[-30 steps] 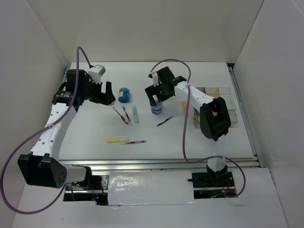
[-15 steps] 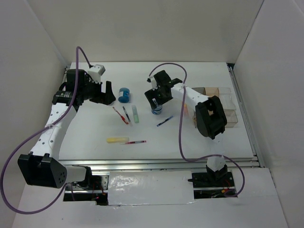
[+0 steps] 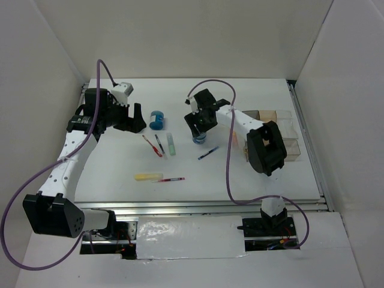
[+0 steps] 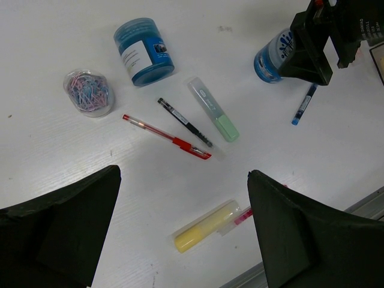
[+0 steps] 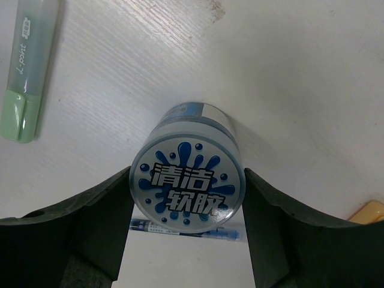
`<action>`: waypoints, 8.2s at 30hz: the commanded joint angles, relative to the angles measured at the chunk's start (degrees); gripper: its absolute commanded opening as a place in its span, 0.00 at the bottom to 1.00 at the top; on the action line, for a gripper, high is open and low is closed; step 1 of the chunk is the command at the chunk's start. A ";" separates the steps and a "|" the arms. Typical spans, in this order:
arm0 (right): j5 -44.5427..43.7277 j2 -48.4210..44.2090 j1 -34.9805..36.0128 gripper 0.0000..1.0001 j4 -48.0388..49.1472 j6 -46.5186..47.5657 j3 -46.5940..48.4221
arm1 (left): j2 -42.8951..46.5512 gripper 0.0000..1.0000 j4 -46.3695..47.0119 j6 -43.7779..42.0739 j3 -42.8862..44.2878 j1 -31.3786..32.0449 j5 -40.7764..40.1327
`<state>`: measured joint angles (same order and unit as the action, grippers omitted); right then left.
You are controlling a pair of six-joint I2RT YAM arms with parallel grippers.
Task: Sort the stationery into containers
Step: Pick up the stationery from the center of the board, then place the stationery in the storage box, then pick up the stationery from the center of the board, then place the stationery in the storage box.
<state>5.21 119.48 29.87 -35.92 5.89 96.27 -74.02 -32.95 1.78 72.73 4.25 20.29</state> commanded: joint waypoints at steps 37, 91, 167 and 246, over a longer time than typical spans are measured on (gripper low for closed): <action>-5.04 -11.82 -46.04 0.30 -13.04 2.11 12.10 | -1.21 0.99 5.97 0.94 -1.80 0.85 4.05; -1.61 4.97 -48.32 0.58 -8.64 -0.70 19.48 | -5.70 0.99 4.82 -0.46 -0.13 0.85 1.85; 12.19 -20.87 -48.32 0.80 -11.19 1.31 -3.72 | -61.68 0.82 -14.07 13.86 44.08 10.87 -26.89; 56.13 -37.30 -3.15 1.00 -11.36 -0.97 -4.25 | -4.12 0.22 19.50 -6.35 3.56 24.75 39.47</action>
<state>57.56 83.37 24.40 -44.27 4.75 92.92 -78.76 -19.35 -3.27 72.55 28.91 59.51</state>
